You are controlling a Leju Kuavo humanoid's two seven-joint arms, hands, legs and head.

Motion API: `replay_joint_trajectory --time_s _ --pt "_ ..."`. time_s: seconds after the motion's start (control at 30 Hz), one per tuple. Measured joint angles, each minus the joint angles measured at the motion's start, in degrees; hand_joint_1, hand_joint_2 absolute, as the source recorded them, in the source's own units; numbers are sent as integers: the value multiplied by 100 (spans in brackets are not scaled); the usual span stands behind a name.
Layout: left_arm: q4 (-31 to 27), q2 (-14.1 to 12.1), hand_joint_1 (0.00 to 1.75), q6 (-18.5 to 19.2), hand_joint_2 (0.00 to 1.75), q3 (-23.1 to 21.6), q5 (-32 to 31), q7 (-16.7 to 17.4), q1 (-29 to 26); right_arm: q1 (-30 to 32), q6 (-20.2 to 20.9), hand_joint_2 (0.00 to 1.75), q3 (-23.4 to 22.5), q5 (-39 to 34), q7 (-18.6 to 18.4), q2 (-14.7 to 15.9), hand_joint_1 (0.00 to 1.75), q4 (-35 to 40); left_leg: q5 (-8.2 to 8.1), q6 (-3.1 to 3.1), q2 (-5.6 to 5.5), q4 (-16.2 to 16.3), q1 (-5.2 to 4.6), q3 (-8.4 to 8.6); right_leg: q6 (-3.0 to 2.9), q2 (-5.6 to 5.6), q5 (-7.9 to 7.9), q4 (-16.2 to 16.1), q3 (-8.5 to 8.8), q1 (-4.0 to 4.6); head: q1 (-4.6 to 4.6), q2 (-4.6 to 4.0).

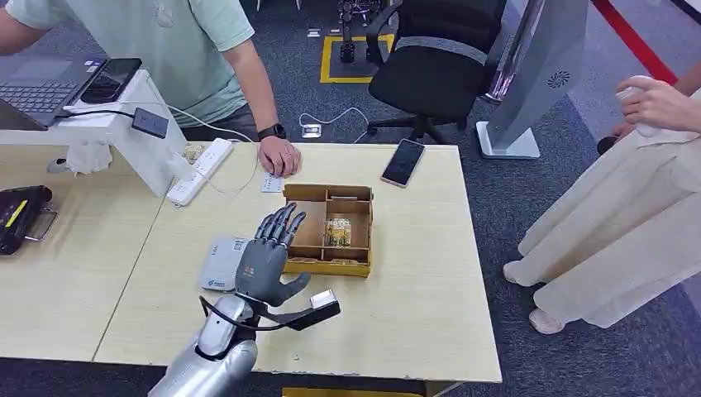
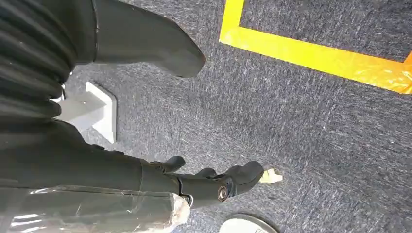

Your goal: Pass the card to the sensor for recognition and then transmit it.

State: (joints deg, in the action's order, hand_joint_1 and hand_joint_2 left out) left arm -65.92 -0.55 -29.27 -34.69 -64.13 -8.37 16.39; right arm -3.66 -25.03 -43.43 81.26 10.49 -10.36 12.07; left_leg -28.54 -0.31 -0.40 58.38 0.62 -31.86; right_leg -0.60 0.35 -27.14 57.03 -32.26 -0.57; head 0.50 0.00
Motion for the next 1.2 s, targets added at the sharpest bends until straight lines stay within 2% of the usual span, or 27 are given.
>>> replay_joint_trajectory --time_s 0.37,0.73,0.87,1.2 --pt "474 26 0 352 175 -136 15 -11 68 -9 22 175 66 7 -7 0 0 0 0 0 0 0 0 0 0 0 0 0 0 0 0 0" --pt "710 26 0 402 175 -232 -44 -4 102 -10 24 175 105 -7 -2 0 0 0 0 0 0 0 0 0 0 0 0 0 0 0 0 0" --pt "741 28 0 282 175 -234 -55 -4 125 -10 24 175 120 -9 -7 0 0 0 0 0 0 0 0 0 0 0 0 0 0 0 0 0" --pt "741 74 0 -306 175 -234 -225 35 197 -9 17 175 131 -28 -7 0 0 0 0 0 0 0 0 0 0 0 0 0 0 0 0 0"
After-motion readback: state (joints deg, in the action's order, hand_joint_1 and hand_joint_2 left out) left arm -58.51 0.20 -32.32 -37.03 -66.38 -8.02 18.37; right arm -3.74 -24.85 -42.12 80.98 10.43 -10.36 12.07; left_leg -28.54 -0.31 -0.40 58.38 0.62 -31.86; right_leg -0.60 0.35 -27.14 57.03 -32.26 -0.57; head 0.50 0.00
